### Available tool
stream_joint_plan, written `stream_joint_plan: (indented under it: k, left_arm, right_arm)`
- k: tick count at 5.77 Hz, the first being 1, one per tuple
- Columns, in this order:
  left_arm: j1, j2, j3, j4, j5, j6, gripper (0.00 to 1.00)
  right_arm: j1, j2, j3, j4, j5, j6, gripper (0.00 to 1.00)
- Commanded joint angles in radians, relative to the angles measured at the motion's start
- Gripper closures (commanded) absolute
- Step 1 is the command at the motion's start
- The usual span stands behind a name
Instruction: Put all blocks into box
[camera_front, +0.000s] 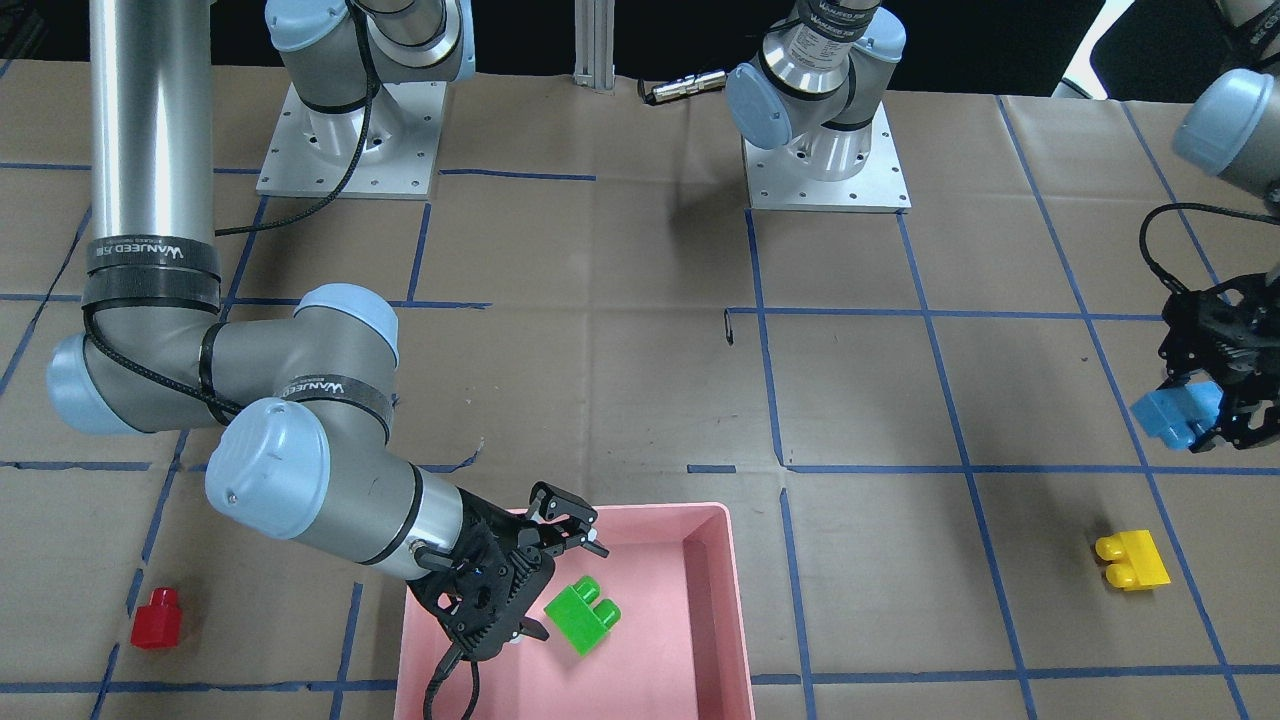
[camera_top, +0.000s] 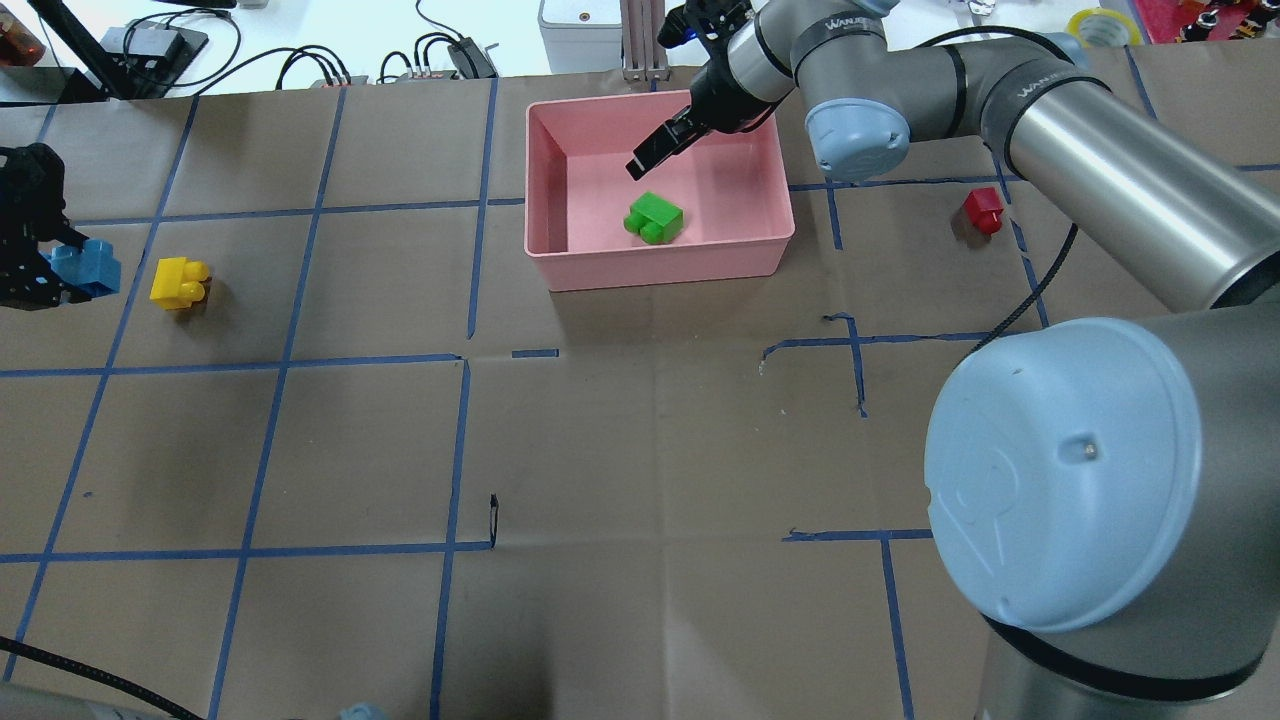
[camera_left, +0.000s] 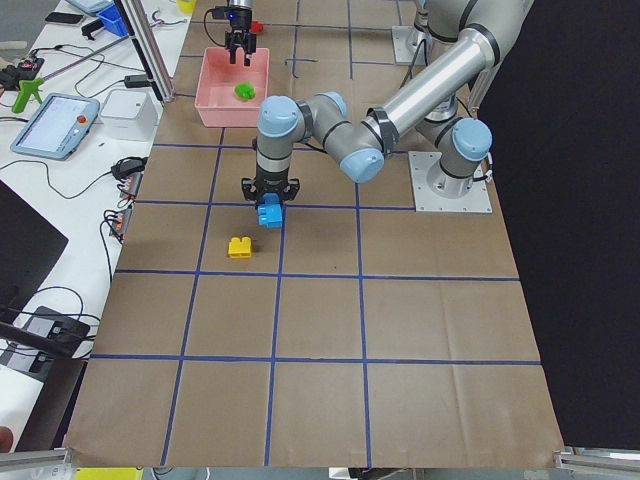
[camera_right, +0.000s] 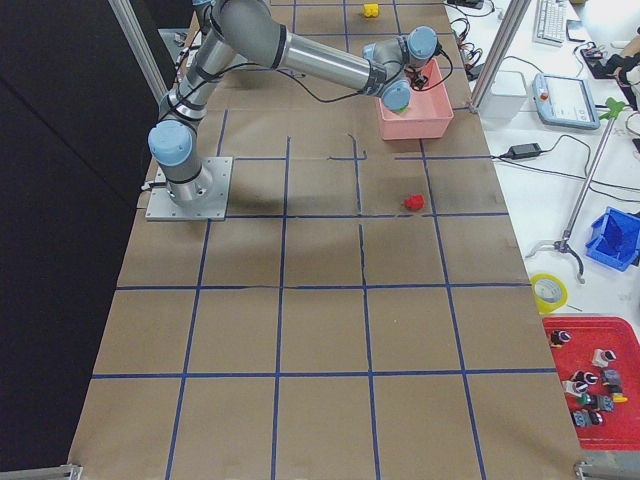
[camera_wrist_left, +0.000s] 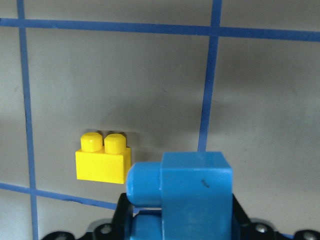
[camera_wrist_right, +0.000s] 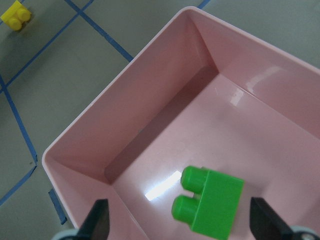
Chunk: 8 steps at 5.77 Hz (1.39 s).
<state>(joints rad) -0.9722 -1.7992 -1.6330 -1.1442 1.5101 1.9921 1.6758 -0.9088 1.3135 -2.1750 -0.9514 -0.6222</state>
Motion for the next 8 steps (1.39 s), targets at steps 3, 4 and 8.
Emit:
stream_joint_plan:
  k: [3,4,8]
  left_arm:
    - [-0.228,-0.063,0.197,-0.128,-0.044,-0.732,0.91]
    - [-0.318,-0.112,0.276,-0.153,-0.038,-0.965,0.91]
    - [-0.644,-0.348,0.646,-0.315,-0.034,-1.866,0.91]
  right_arm:
    - [-0.155,-0.160,0.006,0.249,-0.316,-0.016,0.00]
    - [-0.207,-0.189,0.007,0.277,-0.478,-0.014,0.00]
    - [-0.327,-0.122,0.174,-0.022,-0.619,0.167,0.01]
